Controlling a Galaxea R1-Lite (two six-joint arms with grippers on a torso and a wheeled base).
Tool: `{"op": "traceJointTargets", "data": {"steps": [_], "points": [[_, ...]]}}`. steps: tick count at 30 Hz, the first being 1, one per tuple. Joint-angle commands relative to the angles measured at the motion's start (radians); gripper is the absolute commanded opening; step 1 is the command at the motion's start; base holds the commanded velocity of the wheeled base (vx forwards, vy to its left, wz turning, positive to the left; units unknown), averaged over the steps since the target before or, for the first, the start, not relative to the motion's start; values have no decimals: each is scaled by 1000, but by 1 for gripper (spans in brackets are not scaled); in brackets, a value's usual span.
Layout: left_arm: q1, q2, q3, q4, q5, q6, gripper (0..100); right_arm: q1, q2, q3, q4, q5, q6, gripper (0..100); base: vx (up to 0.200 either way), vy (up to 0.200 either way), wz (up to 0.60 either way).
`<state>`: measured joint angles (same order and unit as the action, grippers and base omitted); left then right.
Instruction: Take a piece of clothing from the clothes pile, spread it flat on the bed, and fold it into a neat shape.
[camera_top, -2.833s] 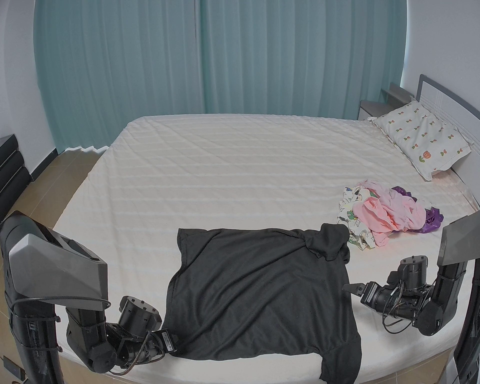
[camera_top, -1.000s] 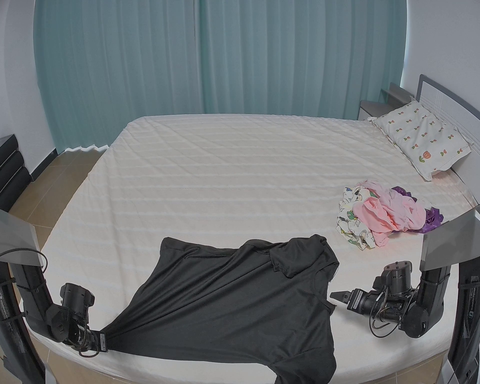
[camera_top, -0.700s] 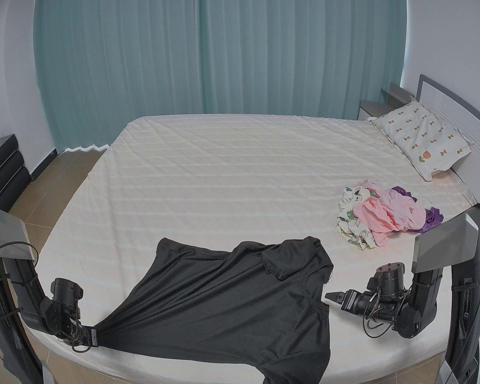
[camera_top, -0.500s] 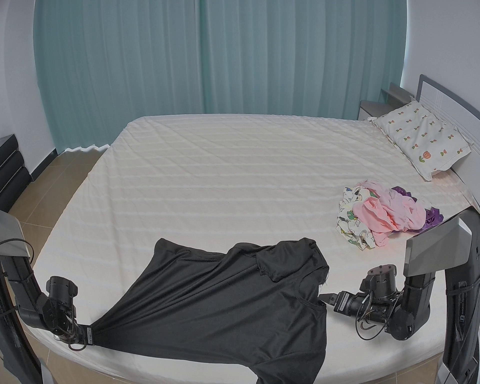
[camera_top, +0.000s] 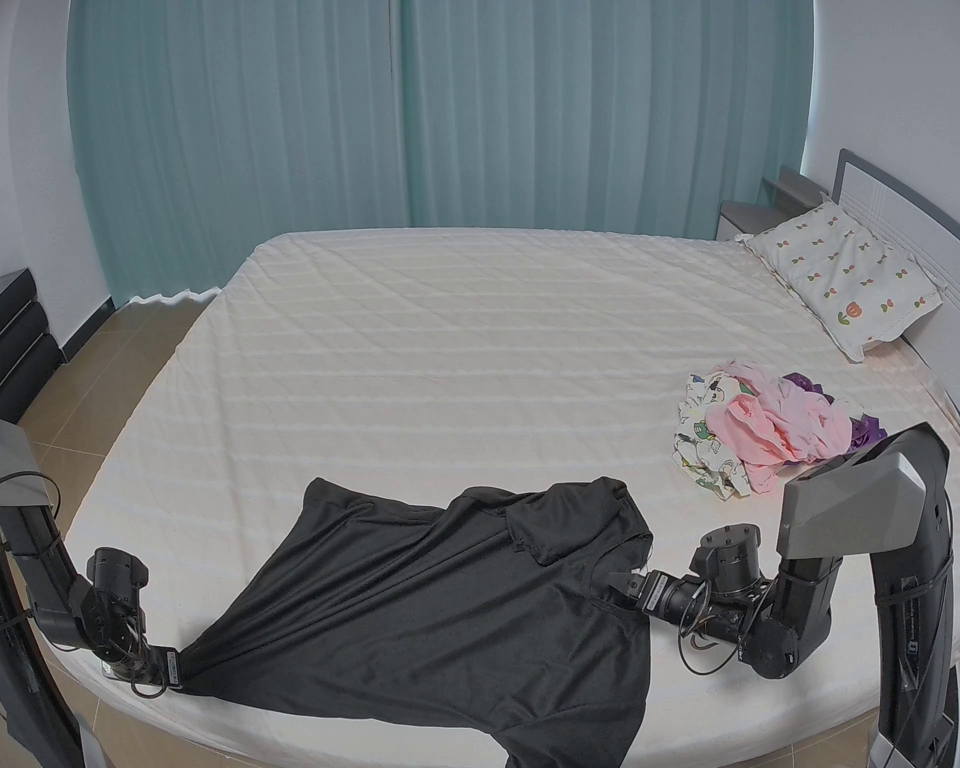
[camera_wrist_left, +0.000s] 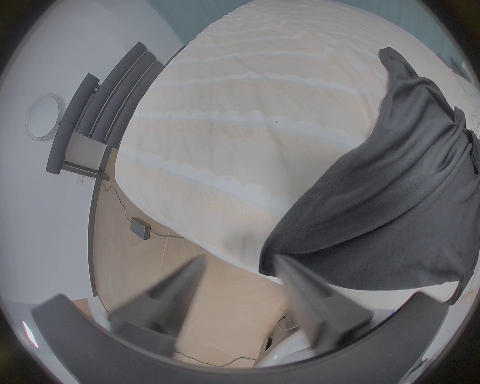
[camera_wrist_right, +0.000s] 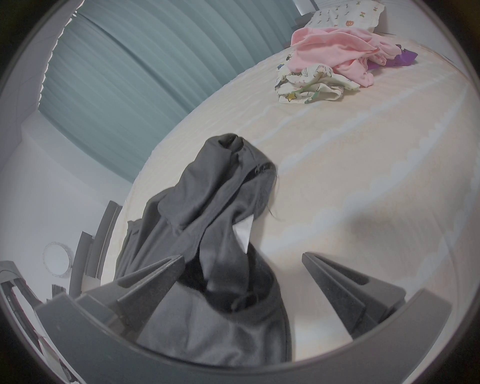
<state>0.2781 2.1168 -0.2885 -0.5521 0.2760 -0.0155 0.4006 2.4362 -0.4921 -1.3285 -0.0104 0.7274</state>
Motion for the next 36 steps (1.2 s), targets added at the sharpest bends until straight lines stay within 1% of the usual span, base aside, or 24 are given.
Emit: {"op": "traceJointTargets", "data": {"steps": [1,2,4,5,6,7,9,10,12,13,14,15,16,18,21,23,26,27,30,33,34,36], "points": [[1,-23,0,-2,-4,-6,100,-37,14,-52,-1,-2,9,100,0,0,0],[3,-51,-3,0,-11,-9,100,-45,14,-65,0,-2,13,100,0,0,0],[13,-95,-8,1,-55,-12,100,-55,17,-72,0,-2,13,100,0,0,0],[13,-95,-8,1,-55,-12,100,-55,17,-72,0,-2,13,100,0,0,0],[16,-115,-11,1,-93,-14,100,-57,17,-74,-1,-2,13,100,0,0,0],[15,-129,-18,0,-158,-27,100,-57,18,-75,-1,-2,12,100,0,0,0],[3,-133,-29,-5,-244,-57,100,-52,18,-80,-1,-2,12,100,0,0,0],[-13,-135,-37,-9,-276,-73,100,-51,18,-85,0,-2,12,100,0,0,0],[-57,-136,-75,-12,-316,-147,100,-51,18,-86,-1,-2,12,100,0,0,0],[-74,-140,-93,-14,-320,-190,100,-51,18,-85,0,-2,12,100,0,0,0],[-79,-141,-101,-14,-320,-205,100,-49,18,-85,-1,-2,12,100,0,0,0],[-109,-159,-136,-6,-322,-285,100,-51,20,-85,0,-2,12,100,0,0,0],[-128,-167,-156,-2,-322,-319,100,-51,20,-85,-1,-2,12,100,0,0,0],[-138,-172,-166,-2,-322,-331,100,-51,20,-85,0,0,12,100,0,0,0],[-183,-179,-216,1,-325,-350,100,-51,20,-85,0,0,12,100,0,0,0],[-201,-176,-261,1,-322,-400,100,-51,20,-86,0,0,12,100,0,0,0],[-223,-169,-308,3,-320,-431,100,-49,24,-86,0,0,12,100,0,0,0],[-229,-163,-371,6,-324,-443,100,-49,32,-85,-8,0,13,100,0,0,0],[-252,-130,-459,15,-320,-492,100,-52,32,-79,-11,0,13,100,200,0,0],[-273,-95,-529,69,-317,-500,100,-55,34,-75,-11,0,15,100,200,0,0],[-286,-77,-569,113,-320,-504,100,-55,32,-74,-12,0,17,100,200,0,0],[-309,-43,-626,161,-322,-514,100,-55,32,-72,-12,0,20,100,200,0,0]]}}
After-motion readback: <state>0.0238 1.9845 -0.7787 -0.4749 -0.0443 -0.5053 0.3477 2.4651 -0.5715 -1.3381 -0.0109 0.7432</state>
